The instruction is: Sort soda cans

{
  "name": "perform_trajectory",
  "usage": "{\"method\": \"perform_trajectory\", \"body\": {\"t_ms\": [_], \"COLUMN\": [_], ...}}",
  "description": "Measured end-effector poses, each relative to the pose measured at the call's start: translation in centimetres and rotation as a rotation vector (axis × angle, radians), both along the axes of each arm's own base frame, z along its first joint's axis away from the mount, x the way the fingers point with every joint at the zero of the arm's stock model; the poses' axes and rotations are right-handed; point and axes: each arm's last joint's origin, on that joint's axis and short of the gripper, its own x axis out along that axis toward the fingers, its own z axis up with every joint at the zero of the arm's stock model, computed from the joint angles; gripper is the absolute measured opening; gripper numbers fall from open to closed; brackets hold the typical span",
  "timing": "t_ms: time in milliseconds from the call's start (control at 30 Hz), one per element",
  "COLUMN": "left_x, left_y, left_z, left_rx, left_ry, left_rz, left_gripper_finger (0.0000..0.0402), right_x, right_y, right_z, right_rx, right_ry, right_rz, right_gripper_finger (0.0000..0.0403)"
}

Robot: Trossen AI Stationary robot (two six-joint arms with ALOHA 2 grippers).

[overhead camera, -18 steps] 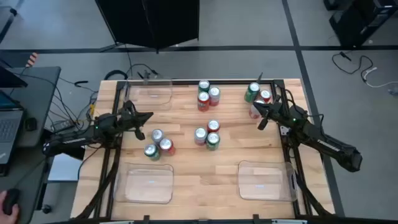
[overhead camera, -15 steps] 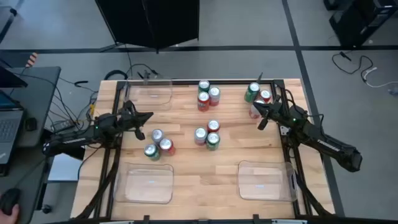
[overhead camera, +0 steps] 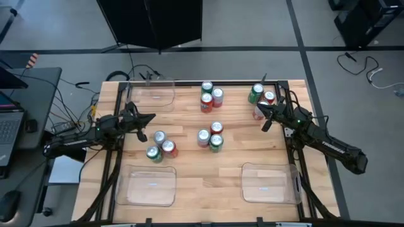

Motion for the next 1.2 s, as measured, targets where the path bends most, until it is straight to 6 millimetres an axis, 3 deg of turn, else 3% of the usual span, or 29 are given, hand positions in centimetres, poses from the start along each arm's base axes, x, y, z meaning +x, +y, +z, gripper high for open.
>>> {"method": "perform_trajectory", "body": {"t_ms": [933, 1200], "left_x": [0.0, 0.0], "left_y": [0.0, 0.0], "left_z": [0.0, 0.0], "left_rx": [0.000, 0.000], "left_ry": [0.000, 0.000], "left_rz": [0.000, 0.000], "left_gripper_finger": [0.0002, 0.0002], "right_x": [0.0, 0.0], "right_y": [0.0, 0.0], "right_z": [0.0, 1.1], "right_rx": [-0.001, 0.015], "right_ry": [-0.002, -0.151], "right_rz": [0.000, 0.003], "right_gripper_finger": [0.0001, 0.0004]}}
